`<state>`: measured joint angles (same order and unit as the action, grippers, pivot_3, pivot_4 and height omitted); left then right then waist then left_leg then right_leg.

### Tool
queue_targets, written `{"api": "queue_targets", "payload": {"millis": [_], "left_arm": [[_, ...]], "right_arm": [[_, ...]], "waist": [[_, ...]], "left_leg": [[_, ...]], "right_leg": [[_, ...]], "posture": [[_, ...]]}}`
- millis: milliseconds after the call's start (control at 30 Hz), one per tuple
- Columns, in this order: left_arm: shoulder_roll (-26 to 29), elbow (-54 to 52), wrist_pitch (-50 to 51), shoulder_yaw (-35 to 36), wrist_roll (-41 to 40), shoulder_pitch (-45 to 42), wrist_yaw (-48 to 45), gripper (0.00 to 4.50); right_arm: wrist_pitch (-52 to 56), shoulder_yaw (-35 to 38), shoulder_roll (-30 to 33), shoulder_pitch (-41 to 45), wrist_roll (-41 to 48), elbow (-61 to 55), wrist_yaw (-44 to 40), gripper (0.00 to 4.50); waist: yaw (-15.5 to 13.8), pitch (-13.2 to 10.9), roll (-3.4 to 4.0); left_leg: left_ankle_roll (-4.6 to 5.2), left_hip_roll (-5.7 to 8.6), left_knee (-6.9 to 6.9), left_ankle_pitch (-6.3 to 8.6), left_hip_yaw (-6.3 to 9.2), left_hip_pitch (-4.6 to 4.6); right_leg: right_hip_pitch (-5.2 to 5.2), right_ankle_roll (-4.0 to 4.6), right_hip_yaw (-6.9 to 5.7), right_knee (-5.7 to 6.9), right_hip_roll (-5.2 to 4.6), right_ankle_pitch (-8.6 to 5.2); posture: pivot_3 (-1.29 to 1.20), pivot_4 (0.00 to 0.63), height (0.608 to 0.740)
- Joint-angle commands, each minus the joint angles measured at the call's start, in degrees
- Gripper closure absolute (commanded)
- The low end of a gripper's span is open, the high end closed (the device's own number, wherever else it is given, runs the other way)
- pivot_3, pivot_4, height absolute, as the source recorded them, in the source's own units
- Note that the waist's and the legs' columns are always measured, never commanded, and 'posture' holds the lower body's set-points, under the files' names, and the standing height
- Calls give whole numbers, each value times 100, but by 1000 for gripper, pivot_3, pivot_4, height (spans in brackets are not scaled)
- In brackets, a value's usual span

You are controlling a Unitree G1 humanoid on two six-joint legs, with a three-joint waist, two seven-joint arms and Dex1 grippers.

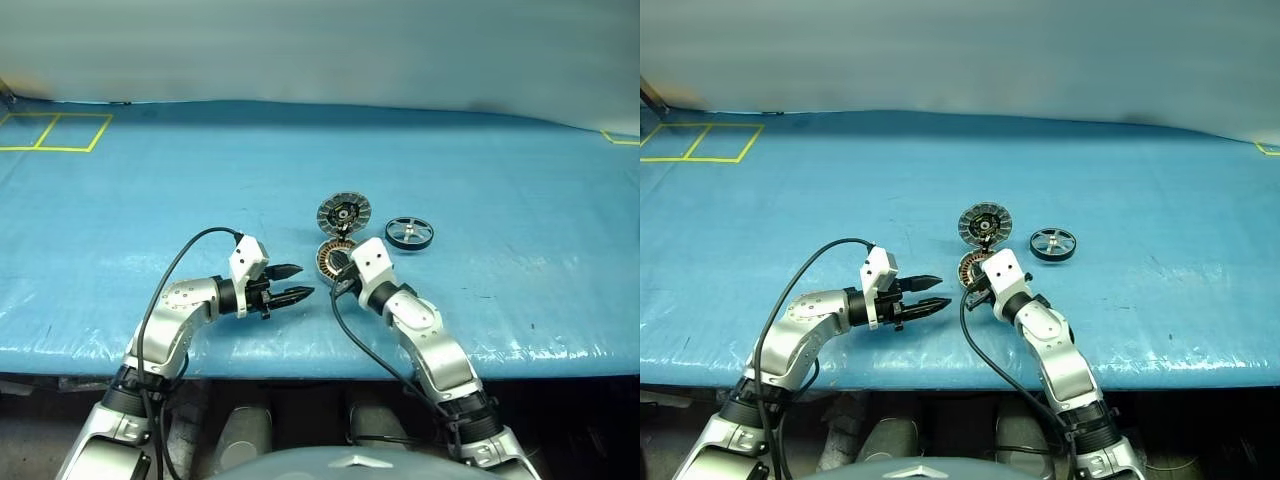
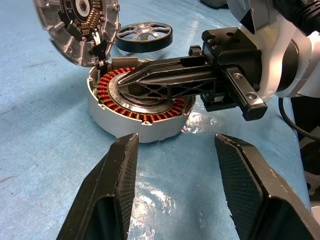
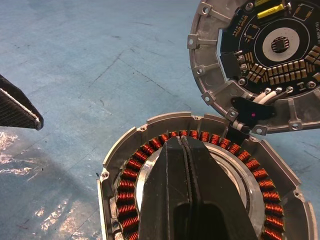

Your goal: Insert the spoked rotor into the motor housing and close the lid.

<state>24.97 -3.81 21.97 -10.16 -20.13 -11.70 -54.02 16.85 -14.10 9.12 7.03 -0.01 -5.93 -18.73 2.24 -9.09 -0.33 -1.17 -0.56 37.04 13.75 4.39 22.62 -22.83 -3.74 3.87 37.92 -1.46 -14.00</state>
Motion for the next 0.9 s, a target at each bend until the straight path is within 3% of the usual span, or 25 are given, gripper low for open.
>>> {"api": "queue_targets", "payload": {"millis": [33, 133, 300, 500, 667, 767, 900], "left_arm": [[36, -121, -74, 14, 13, -51, -31, 1903], [29, -162, -62, 25, -39, -50, -61, 1903], [-74, -174, -197, -54, 46, -59, 13, 1903], [-233, -303, -231, -71, -83, -126, 29, 1903], [-426, -301, -311, -91, -78, -202, 69, 1903], [-508, -332, -283, -95, -84, -198, 109, 1903], [-585, -457, -188, -143, -146, -168, 190, 1903]], "right_arm": [[78, 168, -84, -31, 233, -220, -44, 4482], [109, 383, -131, -73, 518, -518, -93, 4482], [99, 799, 173, -43, 125, -1214, 361, 4482], [814, 1125, 1224, 490, -458, -1486, 282, 4482], [940, 970, 2139, 1225, -799, -796, -200, 4482], [745, 731, 2523, 1615, -838, -317, -722, 3864], [793, 486, 2851, 2012, -704, 102, -1567, 2553]], "waist": [[0, 0, 0], [-2, 0, 0], [-8, -1, 2], [-8, -3, 3], [-3, -4, 4], [-2, -5, 3], [-3, -6, 2]], "left_leg": [[0, 0, 0, 0, 0, 0], [0, 0, -1, 0, 1, 2], [0, 1, -2, 0, 1, 5], [-1, 2, 1, 0, -2, 4], [0, 2, -1, 0, -5, 3], [2, 4, -1, 1, -7, 6], [6, 4, -3, 3, -6, 7]], "right_leg": [[0, 0, 0, 0, 0, 0], [-1, 0, 0, 0, 0, 0], [-2, 0, 0, -3, -1, 0], [-2, -2, 0, -2, -1, 1], [-2, -1, 2, -3, -1, 1], [-1, -2, 3, -9, -2, 2], [-2, -1, 3, -10, -2, 1]], "posture": [[0, 150, 740], [0, 150, 740], [0, 150, 740], [0, 150, 740], [0, 150, 740], [0, 150, 740], [0, 150, 740]]}}
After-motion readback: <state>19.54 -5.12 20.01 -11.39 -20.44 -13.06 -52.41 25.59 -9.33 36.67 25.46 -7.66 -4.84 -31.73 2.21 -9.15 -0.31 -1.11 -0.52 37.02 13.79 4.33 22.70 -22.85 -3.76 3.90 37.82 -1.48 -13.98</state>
